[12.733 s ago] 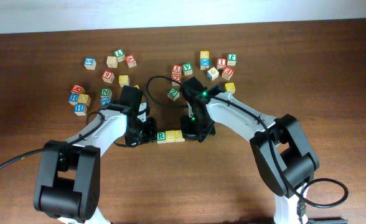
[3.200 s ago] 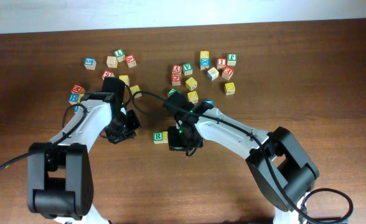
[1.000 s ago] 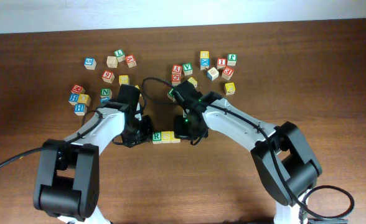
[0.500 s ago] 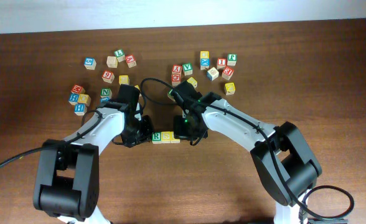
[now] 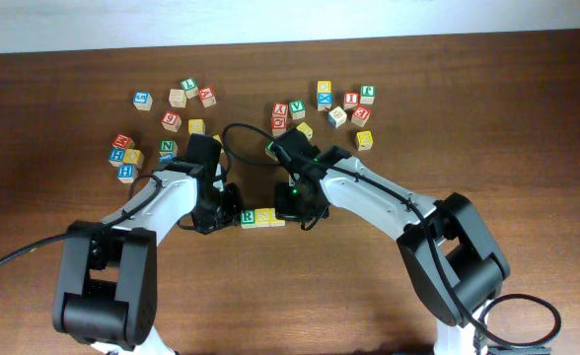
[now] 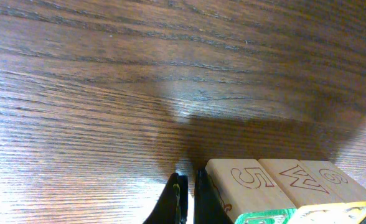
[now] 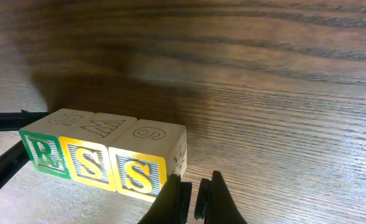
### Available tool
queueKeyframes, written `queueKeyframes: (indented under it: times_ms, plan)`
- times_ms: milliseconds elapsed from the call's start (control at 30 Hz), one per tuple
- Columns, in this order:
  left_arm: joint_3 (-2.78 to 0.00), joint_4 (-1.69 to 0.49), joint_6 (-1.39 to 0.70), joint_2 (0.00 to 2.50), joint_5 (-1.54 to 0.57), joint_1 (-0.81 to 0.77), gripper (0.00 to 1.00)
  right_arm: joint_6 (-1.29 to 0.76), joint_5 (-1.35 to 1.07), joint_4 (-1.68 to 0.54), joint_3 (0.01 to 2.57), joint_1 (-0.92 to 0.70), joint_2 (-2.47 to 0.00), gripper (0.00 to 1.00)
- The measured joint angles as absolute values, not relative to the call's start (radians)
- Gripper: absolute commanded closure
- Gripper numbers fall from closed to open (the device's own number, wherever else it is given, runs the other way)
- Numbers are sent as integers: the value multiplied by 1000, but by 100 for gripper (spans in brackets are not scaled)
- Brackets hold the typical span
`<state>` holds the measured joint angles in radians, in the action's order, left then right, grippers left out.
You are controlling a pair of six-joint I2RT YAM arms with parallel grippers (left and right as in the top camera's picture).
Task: Spell out RSS
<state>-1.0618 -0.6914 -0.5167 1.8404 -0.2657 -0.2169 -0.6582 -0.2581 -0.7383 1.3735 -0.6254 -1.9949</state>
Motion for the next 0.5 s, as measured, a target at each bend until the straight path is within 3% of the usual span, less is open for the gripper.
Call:
queueKeyframes:
  times_ms: [67, 367, 500]
  plan:
    - [-1062, -692, -516, 1840, -265, -217, 100, -659, -256, -738, 1374, -625, -1995, 96]
    - [-1062, -693, -513, 1840, -239, -216, 82, -658, -244, -757, 1374, -625, -1995, 96]
    - [-1071, -715, -513, 1840, -234, -210, 81, -659, -201, -857, 1393, -625, -1996, 95]
